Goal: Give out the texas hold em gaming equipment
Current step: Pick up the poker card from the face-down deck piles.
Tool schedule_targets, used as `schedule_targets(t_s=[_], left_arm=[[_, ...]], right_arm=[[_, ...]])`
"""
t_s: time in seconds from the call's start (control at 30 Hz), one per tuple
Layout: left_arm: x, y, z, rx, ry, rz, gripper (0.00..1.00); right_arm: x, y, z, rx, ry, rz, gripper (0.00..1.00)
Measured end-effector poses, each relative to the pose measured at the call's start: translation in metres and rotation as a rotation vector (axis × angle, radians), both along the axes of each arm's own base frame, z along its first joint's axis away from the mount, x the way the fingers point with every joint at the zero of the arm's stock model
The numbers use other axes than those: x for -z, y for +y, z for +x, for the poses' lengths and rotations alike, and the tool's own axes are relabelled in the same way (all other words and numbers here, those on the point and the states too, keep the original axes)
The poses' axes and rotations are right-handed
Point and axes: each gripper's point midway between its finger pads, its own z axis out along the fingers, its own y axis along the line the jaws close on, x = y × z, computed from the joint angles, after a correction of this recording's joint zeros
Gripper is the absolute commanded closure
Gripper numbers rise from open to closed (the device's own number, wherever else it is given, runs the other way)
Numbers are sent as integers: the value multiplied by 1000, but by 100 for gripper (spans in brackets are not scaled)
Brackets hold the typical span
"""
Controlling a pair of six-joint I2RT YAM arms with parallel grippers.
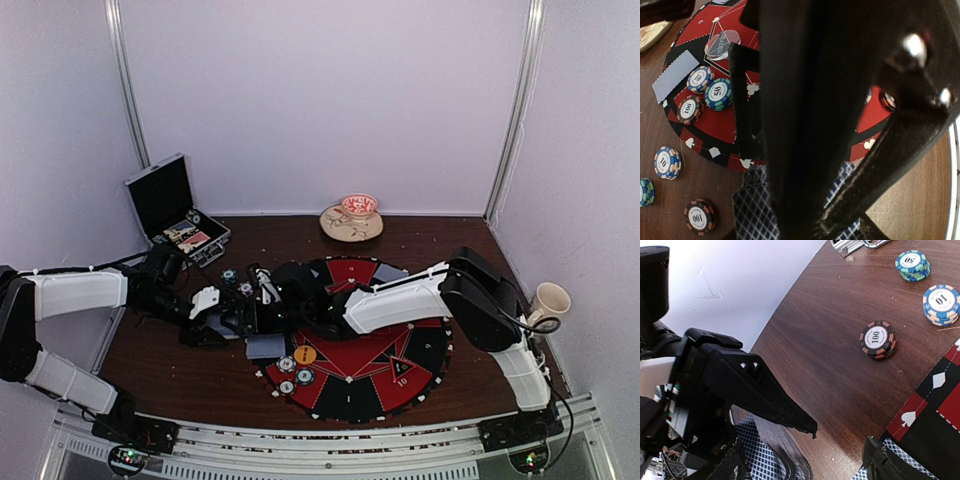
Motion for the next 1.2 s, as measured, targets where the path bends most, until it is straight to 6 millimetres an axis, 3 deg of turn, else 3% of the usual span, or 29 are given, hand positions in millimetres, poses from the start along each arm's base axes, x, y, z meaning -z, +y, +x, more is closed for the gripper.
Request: schedule_targets(t_s=[0.27, 0.53, 1.2], left_arm=[[0, 0, 0, 0, 0, 0, 48], [0, 0, 0, -1, -2, 3, 48], [2, 2, 2, -8, -6, 15, 48]], right_arm=[[7, 9, -1, -1, 7, -21, 22], [18, 1, 8, 57, -1, -83, 32], [12, -12, 10, 81, -17, -87, 49]])
